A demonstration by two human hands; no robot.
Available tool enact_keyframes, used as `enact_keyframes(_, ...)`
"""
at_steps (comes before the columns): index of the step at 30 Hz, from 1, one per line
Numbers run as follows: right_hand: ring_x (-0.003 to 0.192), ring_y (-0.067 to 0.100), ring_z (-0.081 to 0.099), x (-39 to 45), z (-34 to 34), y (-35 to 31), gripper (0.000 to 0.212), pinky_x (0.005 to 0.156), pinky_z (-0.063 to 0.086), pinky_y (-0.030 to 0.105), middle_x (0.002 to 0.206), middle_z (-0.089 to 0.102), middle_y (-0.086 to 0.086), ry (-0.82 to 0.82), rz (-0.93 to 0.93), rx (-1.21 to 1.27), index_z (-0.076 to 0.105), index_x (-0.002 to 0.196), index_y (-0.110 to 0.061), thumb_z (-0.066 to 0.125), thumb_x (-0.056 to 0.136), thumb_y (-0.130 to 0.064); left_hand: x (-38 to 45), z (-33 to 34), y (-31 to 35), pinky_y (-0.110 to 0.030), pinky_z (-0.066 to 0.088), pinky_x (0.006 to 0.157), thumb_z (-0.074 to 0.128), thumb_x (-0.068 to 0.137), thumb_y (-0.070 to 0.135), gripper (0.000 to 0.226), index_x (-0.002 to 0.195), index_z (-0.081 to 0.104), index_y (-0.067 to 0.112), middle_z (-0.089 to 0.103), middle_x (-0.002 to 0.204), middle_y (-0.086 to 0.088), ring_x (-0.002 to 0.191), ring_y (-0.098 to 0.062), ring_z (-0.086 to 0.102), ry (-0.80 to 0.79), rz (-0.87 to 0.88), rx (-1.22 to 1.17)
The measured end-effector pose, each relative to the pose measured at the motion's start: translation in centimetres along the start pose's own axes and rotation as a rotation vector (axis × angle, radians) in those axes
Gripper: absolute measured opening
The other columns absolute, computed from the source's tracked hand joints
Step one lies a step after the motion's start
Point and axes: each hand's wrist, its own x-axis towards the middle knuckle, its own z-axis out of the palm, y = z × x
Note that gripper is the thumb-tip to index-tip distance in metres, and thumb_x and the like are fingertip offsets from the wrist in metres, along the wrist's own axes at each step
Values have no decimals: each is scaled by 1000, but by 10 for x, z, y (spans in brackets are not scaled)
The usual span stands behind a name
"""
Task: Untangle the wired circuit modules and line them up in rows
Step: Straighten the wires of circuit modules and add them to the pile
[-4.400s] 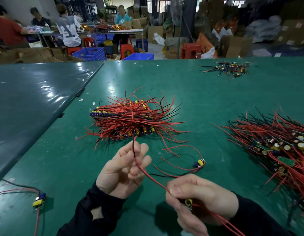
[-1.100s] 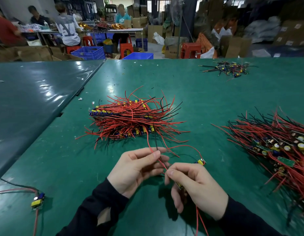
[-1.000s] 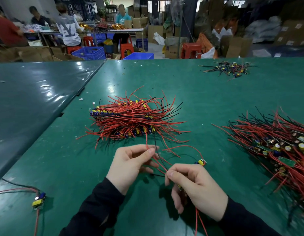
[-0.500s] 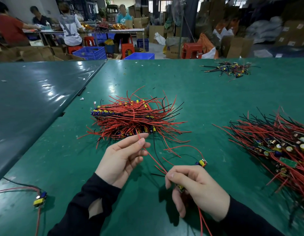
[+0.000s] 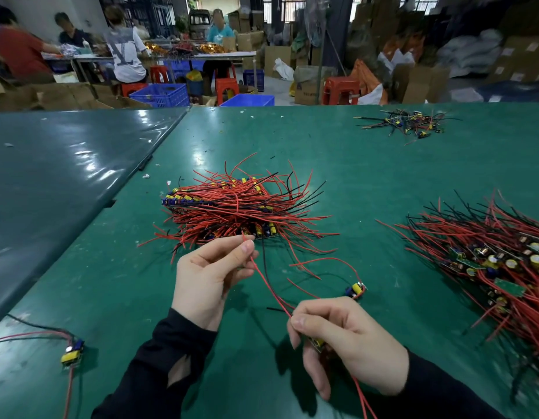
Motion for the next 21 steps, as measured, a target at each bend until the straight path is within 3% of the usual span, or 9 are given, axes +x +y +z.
enact_keyframes(6, 31, 13, 49, 3, -4, 2, 23, 38, 37, 18, 43, 57, 6, 51, -2, -10, 58, 68, -19, 47, 88, -23, 0, 1, 2, -11, 49, 47, 65, 63, 6, 11, 58, 74, 11, 68, 59, -4, 50, -7, 64, 66, -51, -98)
enact_keyframes(12, 30, 13, 48, 2, -4, 4, 22, 38, 36, 18, 41, 56, 5, 78, 23, -58, 54, 72, -10, 47, 90, -20, 0, -1, 5, -12, 49, 46, 65, 62, 7, 10, 57, 73, 10, 67, 58, -4, 46, -7, 61, 37, -199, -175)
enact_keyframes(16, 28, 13, 45, 4, -6, 4, 27, 37, 33, 18, 38, 54, 5, 131, 59, -113, 51, 72, -6, 41, 97, -7, 1, -2, 2, -13, 50, 48, 66, 60, 3, 10, 56, 72, 10, 66, 60, -2, 51, -10, 62, 68, -45, -119)
enact_keyframes(21, 27, 14, 44, 2, -3, 3, 27, 35, 32, 16, 38, 54, 5, 121, 93, -86, 52, 68, -8, 46, 94, -15, -1, 1, -6, -16, 51, 50, 68, 59, 3, 10, 57, 71, 11, 68, 62, 0, 53, -9, 62, 95, 67, -93)
